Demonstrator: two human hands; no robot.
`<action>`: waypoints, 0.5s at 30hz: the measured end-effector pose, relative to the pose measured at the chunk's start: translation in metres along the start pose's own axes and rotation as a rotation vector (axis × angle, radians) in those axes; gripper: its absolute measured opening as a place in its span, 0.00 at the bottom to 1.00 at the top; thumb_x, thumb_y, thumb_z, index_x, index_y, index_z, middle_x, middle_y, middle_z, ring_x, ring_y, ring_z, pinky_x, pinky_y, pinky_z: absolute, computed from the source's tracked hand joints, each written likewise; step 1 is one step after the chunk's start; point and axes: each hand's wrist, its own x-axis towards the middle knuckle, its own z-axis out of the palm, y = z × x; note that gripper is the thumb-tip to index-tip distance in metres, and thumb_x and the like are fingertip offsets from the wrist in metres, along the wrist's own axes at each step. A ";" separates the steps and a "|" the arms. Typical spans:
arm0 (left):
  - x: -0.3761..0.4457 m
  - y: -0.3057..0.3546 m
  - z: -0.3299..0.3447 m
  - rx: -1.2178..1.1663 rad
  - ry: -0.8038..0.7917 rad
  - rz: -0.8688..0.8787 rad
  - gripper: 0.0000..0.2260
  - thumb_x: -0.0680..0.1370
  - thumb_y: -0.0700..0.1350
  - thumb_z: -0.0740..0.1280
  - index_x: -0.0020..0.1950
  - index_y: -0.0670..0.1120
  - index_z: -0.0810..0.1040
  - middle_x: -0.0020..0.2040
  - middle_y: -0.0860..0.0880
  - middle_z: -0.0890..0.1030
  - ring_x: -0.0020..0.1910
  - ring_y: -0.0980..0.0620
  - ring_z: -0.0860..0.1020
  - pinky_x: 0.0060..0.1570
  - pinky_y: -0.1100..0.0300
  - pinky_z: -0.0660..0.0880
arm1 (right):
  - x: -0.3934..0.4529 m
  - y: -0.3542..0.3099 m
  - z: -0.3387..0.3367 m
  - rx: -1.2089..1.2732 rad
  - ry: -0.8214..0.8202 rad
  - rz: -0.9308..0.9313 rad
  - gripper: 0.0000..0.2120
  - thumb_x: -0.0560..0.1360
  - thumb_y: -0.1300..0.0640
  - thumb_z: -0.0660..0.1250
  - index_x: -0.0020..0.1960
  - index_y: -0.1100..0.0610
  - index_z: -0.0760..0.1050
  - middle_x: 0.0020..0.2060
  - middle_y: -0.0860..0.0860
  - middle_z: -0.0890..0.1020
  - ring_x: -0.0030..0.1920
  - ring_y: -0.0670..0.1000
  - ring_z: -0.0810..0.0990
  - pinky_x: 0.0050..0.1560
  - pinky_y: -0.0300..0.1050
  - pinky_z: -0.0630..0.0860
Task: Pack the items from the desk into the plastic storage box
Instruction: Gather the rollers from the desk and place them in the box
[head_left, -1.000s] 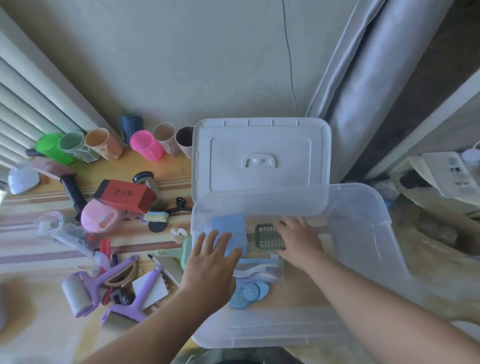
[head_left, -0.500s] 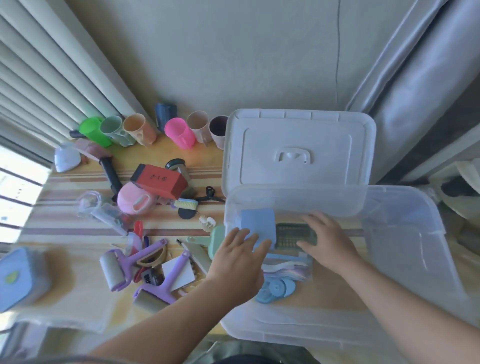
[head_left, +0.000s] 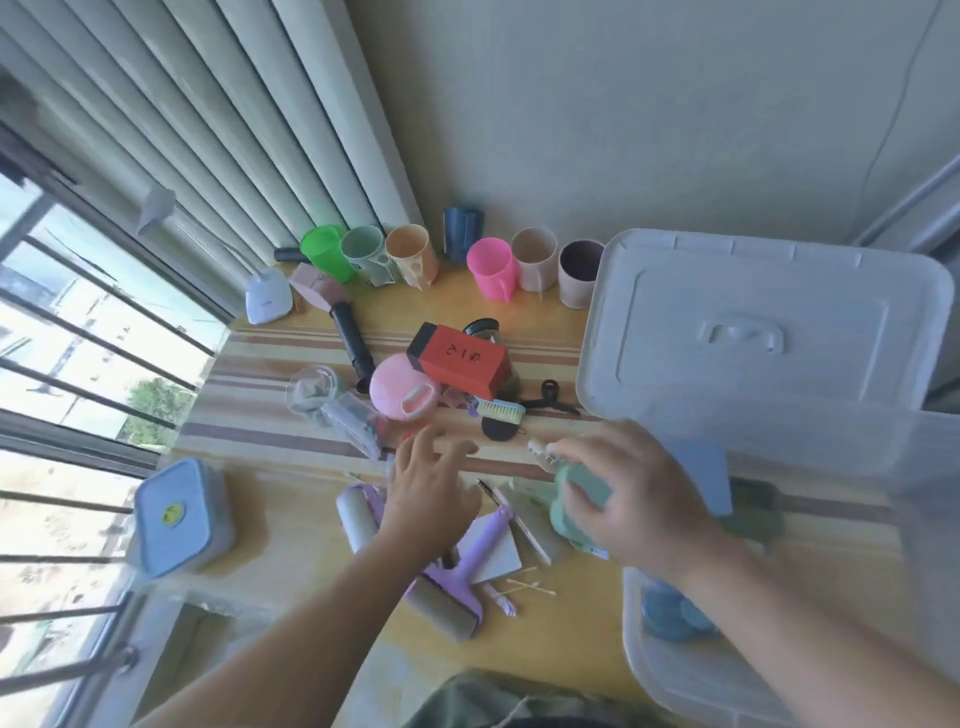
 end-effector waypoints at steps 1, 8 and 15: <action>-0.001 -0.022 -0.003 0.065 -0.054 -0.058 0.24 0.73 0.56 0.70 0.69 0.58 0.73 0.72 0.47 0.66 0.71 0.40 0.64 0.69 0.42 0.68 | 0.004 -0.010 0.024 0.010 -0.068 -0.019 0.15 0.69 0.61 0.74 0.55 0.54 0.84 0.48 0.50 0.82 0.51 0.55 0.79 0.55 0.47 0.78; -0.034 -0.132 0.006 0.239 -0.312 -0.105 0.49 0.66 0.63 0.70 0.82 0.63 0.47 0.78 0.44 0.55 0.77 0.38 0.56 0.74 0.44 0.61 | -0.013 -0.040 0.163 -0.289 -0.977 0.087 0.18 0.76 0.59 0.66 0.63 0.43 0.77 0.63 0.45 0.74 0.66 0.57 0.68 0.66 0.62 0.69; -0.016 -0.156 0.022 0.208 -0.421 -0.049 0.46 0.72 0.55 0.69 0.80 0.63 0.41 0.82 0.43 0.45 0.80 0.33 0.46 0.77 0.41 0.58 | -0.027 -0.048 0.200 -0.485 -1.065 0.121 0.14 0.76 0.64 0.69 0.60 0.52 0.78 0.63 0.51 0.71 0.66 0.60 0.66 0.64 0.56 0.67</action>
